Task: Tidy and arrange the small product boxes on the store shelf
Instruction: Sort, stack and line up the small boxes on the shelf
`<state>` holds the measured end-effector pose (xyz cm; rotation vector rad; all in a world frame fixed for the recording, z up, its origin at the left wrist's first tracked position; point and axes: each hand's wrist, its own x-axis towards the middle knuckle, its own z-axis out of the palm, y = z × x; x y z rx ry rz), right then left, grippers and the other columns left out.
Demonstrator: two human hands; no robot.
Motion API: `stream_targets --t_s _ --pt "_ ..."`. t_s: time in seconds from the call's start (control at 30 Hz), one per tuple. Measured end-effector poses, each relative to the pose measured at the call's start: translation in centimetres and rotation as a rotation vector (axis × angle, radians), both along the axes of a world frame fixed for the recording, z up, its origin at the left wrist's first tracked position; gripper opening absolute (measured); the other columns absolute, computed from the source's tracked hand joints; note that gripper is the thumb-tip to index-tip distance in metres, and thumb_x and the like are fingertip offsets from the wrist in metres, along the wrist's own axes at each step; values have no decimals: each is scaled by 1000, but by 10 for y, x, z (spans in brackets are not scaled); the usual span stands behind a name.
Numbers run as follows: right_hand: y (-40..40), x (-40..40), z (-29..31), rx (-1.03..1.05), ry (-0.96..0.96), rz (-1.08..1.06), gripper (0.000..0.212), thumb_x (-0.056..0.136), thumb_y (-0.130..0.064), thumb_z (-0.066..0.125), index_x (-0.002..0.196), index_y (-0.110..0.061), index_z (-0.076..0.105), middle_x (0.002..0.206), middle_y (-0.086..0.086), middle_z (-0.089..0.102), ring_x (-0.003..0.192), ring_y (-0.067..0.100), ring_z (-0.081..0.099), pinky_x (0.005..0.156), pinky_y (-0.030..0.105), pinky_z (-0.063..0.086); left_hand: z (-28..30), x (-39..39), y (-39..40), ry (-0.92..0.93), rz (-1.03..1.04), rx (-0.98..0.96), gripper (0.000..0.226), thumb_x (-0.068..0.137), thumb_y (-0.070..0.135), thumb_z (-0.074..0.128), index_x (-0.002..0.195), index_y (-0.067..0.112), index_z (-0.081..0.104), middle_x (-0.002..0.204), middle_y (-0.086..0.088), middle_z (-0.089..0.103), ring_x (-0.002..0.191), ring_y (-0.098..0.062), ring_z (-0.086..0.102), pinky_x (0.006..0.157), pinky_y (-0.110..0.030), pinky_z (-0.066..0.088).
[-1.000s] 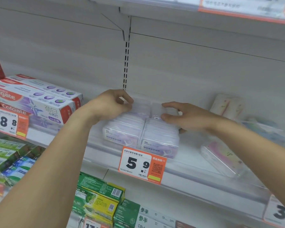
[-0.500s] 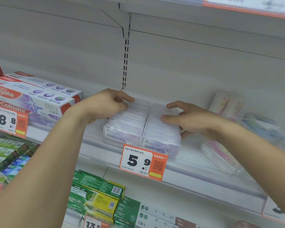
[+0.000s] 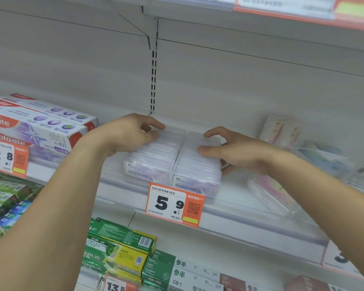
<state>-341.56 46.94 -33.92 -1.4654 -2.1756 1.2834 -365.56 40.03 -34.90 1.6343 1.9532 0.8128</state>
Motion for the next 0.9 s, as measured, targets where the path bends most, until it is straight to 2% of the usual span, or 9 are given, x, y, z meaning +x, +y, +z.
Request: stream_targets --t_s 0.17,0.3,0.37,0.43,0.53,0.6,0.67,0.8,0.9 --pt "4 27 26 235 -38 -104 62 82 -61 65 136 -43 40 120 1 58 91 23 70 88 37 58 13 14 4 64 58 34 36 92 36 59 127 33 58 132 -5 54 111 -22 56 88 -27 41" --pt "-9 74 43 454 -24 -188 32 82 -49 71 110 -36 64 106 -8 66 83 16 70 81 36 59 44 62 7 -50 57 298 20 93 31 58 110 25 67 107 6 66 99 -17 62 70 -20 46" --pt "-20 103 47 570 -63 -189 15 83 -41 70 91 -28 72 91 -10 72 84 13 69 76 29 55 59 101 9 -68 -54 355 16 93 31 57 103 26 68 96 13 66 91 -13 64 61 -16 45" --pt "-33 137 48 660 -176 -221 19 83 -41 69 81 -22 71 88 -8 72 84 8 65 71 24 49 67 144 11 -12 -210 342 15 92 33 56 99 26 68 92 10 68 88 -14 66 56 -19 43" --pt "-53 191 38 744 -278 -180 24 78 -48 72 74 -26 65 98 -7 65 85 1 59 71 22 41 66 198 14 213 -410 208 29 93 42 55 103 19 67 97 3 68 92 -18 63 67 -24 47" --pt "-61 223 24 758 -282 -84 28 70 -58 70 80 -33 62 102 -5 60 89 5 57 74 9 37 60 225 19 391 -501 31 42 91 51 54 105 14 66 103 -4 68 96 -23 62 78 -29 50" --pt "-67 249 9 737 -294 -48 45 66 -65 66 101 -37 63 108 -4 56 96 3 54 83 7 37 52 245 22 561 -507 -159 57 86 62 54 117 15 61 120 -4 63 96 -25 61 84 -32 50" --pt "-65 280 -12 747 -397 -98 69 66 -80 57 129 -52 46 128 -2 44 122 25 45 105 49 40 45 272 25 702 -506 -327 78 81 72 51 144 29 35 141 3 48 60 -7 43 77 -28 41" --pt "-64 283 -20 718 -387 -157 69 69 -83 49 132 -58 38 148 -4 25 136 27 36 114 50 30 43 273 31 661 -508 -364 80 79 75 48 144 30 34 129 5 49 77 -11 57 89 -33 50"
